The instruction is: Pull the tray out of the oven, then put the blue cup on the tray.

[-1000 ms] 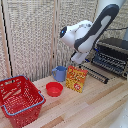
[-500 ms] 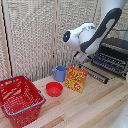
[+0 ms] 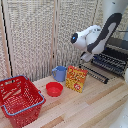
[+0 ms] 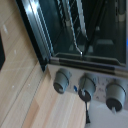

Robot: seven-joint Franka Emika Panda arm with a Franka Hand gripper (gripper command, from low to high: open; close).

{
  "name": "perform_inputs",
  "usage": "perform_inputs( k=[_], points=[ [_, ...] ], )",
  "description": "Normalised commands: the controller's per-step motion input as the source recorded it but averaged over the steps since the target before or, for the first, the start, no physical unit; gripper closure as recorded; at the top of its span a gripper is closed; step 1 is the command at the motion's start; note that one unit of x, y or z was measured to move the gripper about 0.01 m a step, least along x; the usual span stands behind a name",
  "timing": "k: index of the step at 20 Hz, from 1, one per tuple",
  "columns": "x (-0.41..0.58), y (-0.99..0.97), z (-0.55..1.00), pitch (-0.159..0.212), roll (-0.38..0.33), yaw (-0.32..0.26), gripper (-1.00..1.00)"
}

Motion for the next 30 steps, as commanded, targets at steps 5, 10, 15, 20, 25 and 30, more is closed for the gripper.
perform_inputs(
  k=[5,10,15,20,25,30],
  points=[
    [-0.017,-0.48,0.00,0.000,0.004,-0.019,-1.00],
    [-0.013,-0.69,-0.12,0.000,0.003,0.000,-1.00],
    [0.001,-0.65,-0.10,0.000,0.001,0.000,-1.00],
    [0.062,-0.41,-0.03,0.006,0.017,0.000,-1.00],
    [0.065,-0.05,0.00,0.021,0.002,0.000,1.00],
    [0.000,-0.06,0.03,0.000,-0.004,-0.015,1.00]
  ],
)
